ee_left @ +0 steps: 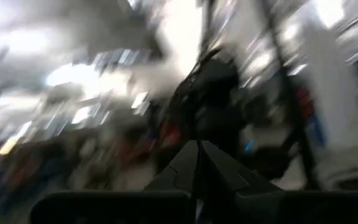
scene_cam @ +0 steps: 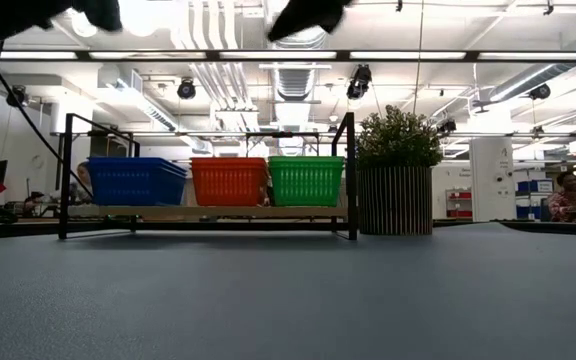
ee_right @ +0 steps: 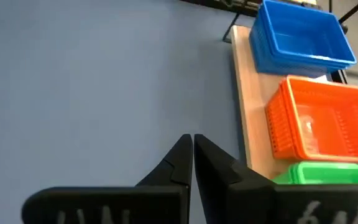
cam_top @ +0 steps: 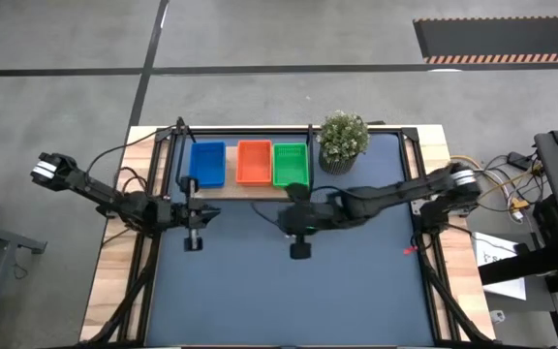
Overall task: Stack baskets on shelf by color
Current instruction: Return to Home Position
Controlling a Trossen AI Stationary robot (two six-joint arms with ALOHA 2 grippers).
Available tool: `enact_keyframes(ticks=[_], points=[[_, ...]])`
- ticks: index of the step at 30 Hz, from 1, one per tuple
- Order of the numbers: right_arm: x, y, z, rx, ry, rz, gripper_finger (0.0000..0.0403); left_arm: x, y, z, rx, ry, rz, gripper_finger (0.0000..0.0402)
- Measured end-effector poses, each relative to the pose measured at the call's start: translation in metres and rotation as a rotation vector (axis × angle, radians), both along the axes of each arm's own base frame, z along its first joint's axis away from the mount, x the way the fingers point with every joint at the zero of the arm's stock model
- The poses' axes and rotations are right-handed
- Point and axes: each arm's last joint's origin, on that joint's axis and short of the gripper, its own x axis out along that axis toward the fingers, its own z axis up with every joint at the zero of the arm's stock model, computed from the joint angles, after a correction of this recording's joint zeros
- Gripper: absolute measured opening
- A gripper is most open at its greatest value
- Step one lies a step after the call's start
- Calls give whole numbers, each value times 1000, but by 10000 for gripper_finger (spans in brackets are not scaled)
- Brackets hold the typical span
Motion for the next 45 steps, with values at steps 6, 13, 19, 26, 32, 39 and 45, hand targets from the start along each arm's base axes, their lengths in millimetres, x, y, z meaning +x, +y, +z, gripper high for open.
enact_keyframes(ticks=[6,13,19,26,32,39,45], points=[[-50,15,-39,-61,-182,147,9,29,11,-6,-114,455,252,1],[-104,-6,-65,-174,-464,210,9,44,11,0,-82,1001,134,0],[-157,-41,-86,-155,-522,191,9,17,-5,-18,69,992,-154,0],[-200,-69,-92,-214,-673,153,9,-20,18,-12,100,697,-51,0],[-226,-74,-105,-201,-727,150,9,-47,27,-19,57,515,-28,0],[-243,-74,-125,-238,-734,159,9,-61,32,-51,16,416,24,0],[-258,-73,-111,-254,-891,141,9,-50,29,-79,51,532,30,0]])
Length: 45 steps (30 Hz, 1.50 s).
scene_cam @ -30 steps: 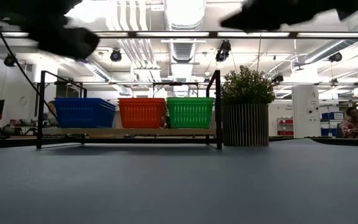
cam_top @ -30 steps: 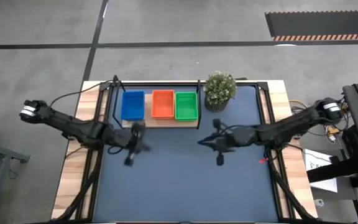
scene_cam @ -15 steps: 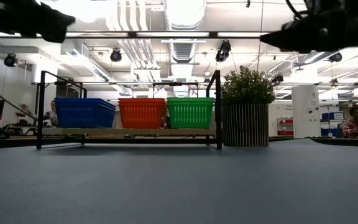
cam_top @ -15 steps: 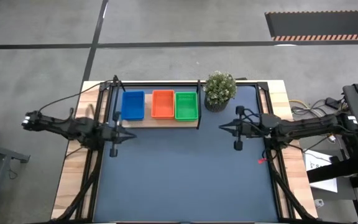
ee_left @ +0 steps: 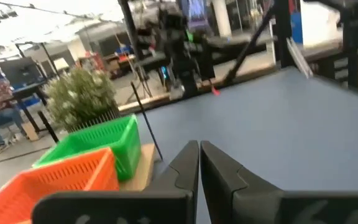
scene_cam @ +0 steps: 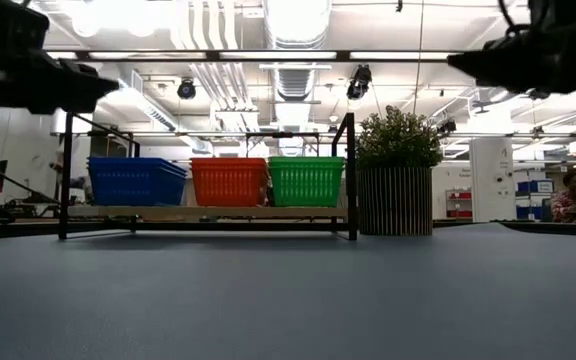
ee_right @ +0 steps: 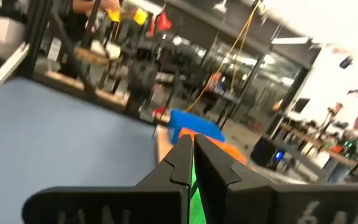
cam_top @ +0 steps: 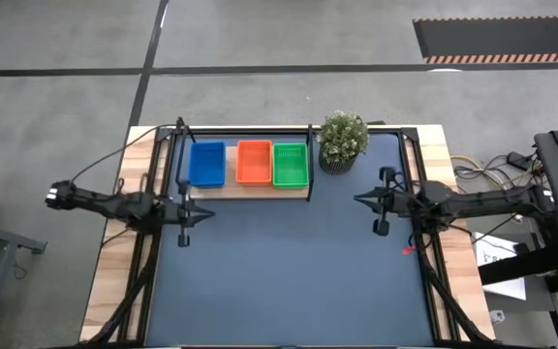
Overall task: Stack baskets on shelf by color
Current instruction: Return to Home Position
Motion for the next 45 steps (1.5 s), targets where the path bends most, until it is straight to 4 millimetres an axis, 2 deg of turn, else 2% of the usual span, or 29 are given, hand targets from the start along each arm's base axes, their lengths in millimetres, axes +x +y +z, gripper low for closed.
enact_keyframes(ticks=[4,7,12,16,23,26,28,35,41,45], points=[[-9,-1,9,8,-89,-43,9,5,-1,-5,6,46,1,0],[-11,-5,11,48,-109,-159,9,8,-2,-9,16,94,1,0],[-12,-9,10,198,-129,-275,9,11,-3,-15,30,157,1,0],[-12,-9,10,272,-142,-262,9,13,-3,-19,39,196,2,0],[-12,-9,10,285,-143,-260,9,15,-3,-24,50,246,2,0],[-14,-9,6,226,-125,-276,9,15,-3,-25,54,261,1,0],[-16,-10,-2,273,-132,-243,9,16,-4,-26,56,270,2,0],[-21,-11,-32,307,148,-240,9,17,-4,-29,62,299,1,0],[-24,-9,-30,126,152,-196,9,17,-4,-32,68,322,1,0],[-27,-11,-27,168,105,-214,9,18,-4,-33,71,338,1,0]])
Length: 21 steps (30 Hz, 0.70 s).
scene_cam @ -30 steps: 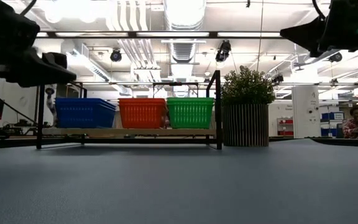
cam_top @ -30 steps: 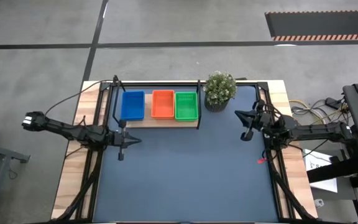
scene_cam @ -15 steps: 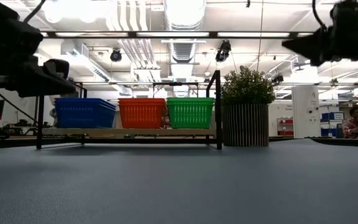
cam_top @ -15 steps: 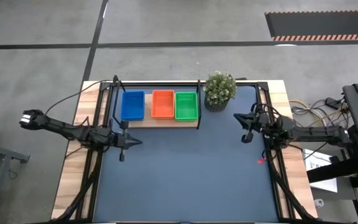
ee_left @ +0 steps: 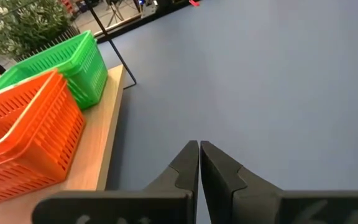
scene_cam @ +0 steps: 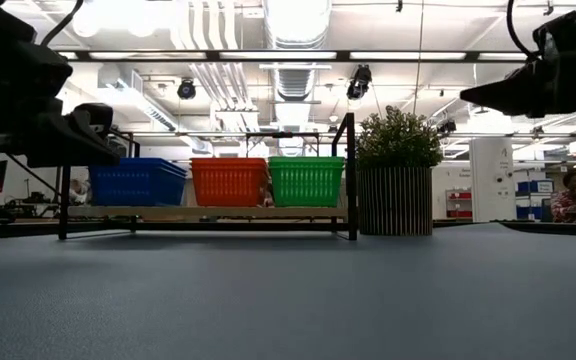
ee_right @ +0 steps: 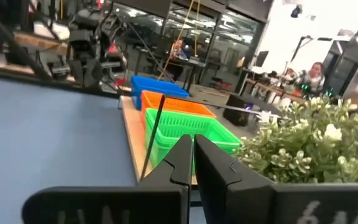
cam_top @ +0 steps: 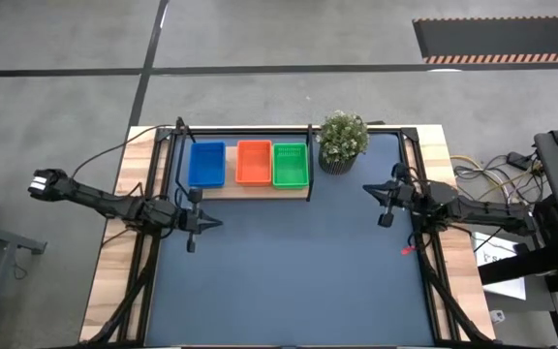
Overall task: Stack baskets on shelf by color
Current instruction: Return to Home Position
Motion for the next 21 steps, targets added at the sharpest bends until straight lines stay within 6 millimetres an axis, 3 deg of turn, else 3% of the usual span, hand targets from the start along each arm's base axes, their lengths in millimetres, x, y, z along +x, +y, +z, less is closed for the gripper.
enact_keyframes(ticks=[12,21], points=[[2,0,-2,125,-6,9,9,1,0,-5,12,51,0,0],[10,-1,-14,6,165,13,9,2,0,-10,22,95,0,0]])
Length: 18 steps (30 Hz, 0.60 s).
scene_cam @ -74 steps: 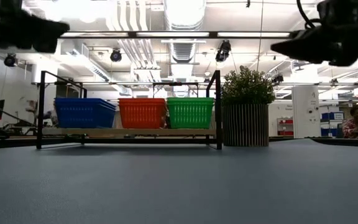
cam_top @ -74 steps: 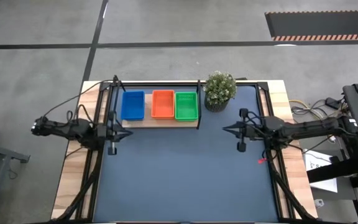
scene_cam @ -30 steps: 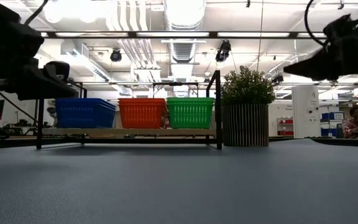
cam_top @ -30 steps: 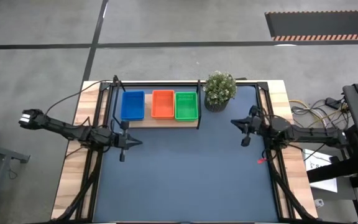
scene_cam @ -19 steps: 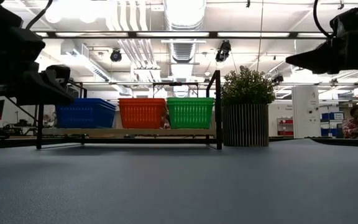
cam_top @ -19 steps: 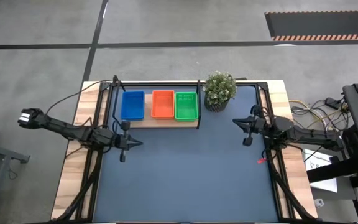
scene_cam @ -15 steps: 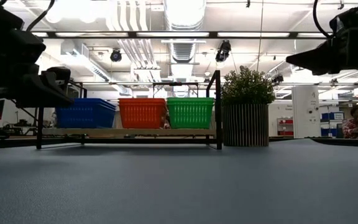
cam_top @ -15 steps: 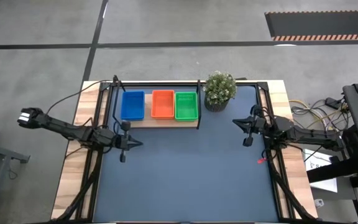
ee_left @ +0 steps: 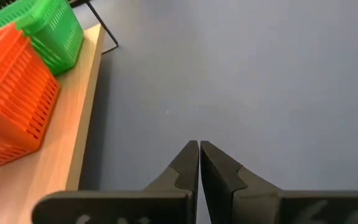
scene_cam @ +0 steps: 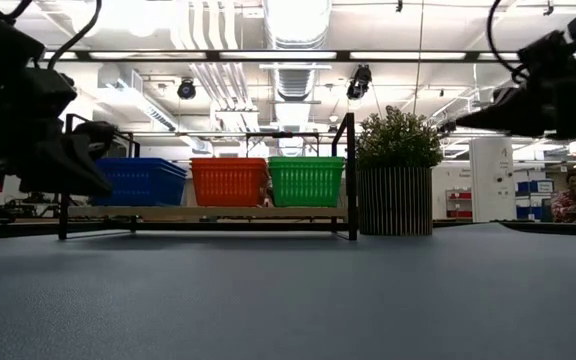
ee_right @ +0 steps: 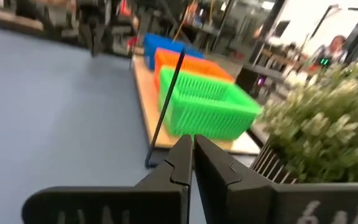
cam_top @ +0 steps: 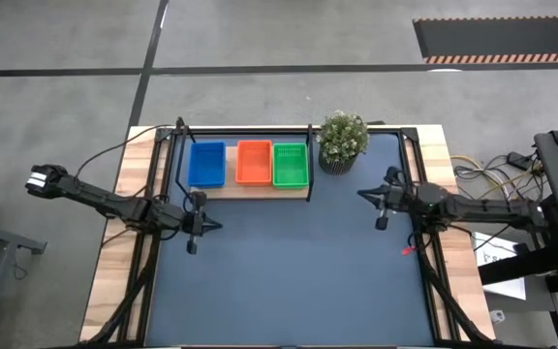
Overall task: Stack baskets on shelf by color
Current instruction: Return to Home Position
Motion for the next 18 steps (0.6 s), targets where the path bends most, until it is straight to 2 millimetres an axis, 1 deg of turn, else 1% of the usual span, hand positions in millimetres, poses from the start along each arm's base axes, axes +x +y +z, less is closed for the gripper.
enact_keyframes(ticks=[4,7,10,14,16,18], points=[[1,1,-3,6,30,25,9,0,0,-3,6,26,0,0],[5,2,-9,14,95,42,9,1,0,-5,11,45,0,0],[6,7,-11,22,121,115,9,1,0,-7,14,62,0,0],[7,9,-14,51,141,165,9,1,0,-10,21,92,0,0],[8,10,-11,115,100,191,9,2,0,-11,24,104,0,0],[9,11,-1,146,-1,208,9,2,0,-13,28,120,0,0]])
